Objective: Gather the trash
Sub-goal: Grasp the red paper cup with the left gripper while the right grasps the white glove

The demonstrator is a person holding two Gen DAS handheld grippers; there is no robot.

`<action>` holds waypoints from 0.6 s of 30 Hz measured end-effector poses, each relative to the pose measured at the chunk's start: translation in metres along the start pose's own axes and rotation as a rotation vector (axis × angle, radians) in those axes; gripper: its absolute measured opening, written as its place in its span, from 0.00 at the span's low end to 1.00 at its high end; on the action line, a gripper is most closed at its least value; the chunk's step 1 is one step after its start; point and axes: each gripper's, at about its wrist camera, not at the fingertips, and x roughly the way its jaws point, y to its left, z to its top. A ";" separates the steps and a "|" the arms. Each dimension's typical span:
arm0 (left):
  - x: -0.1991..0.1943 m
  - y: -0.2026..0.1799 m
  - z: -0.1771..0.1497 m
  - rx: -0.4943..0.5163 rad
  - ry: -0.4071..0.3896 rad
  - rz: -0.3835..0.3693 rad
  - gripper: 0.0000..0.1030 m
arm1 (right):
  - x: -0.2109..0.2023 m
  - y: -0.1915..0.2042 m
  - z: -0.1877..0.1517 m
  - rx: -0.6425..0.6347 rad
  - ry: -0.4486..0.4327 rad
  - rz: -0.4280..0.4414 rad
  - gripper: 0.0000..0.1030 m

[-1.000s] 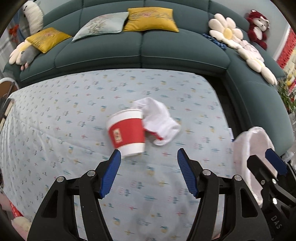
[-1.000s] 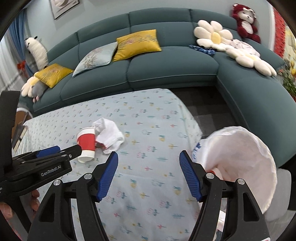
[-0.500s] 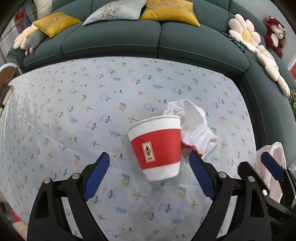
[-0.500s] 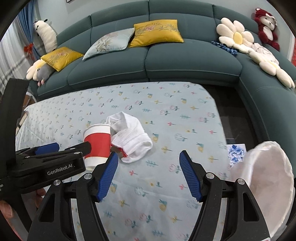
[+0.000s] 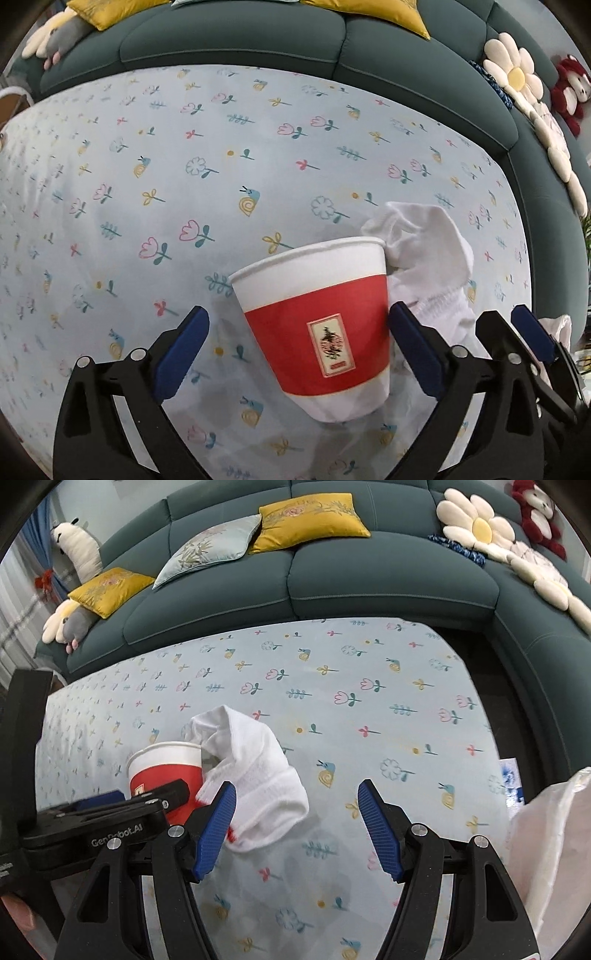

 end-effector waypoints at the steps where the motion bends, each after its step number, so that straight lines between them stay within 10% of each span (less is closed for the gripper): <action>1: 0.001 0.003 0.001 -0.008 -0.001 -0.008 0.91 | 0.004 0.000 0.001 0.005 0.003 0.007 0.64; 9: -0.009 0.038 -0.001 -0.114 -0.002 -0.155 0.64 | 0.027 0.023 0.004 -0.030 0.034 0.054 0.64; 18: -0.012 0.045 -0.001 -0.095 -0.018 -0.170 0.62 | 0.049 0.054 -0.002 -0.121 0.050 0.046 0.48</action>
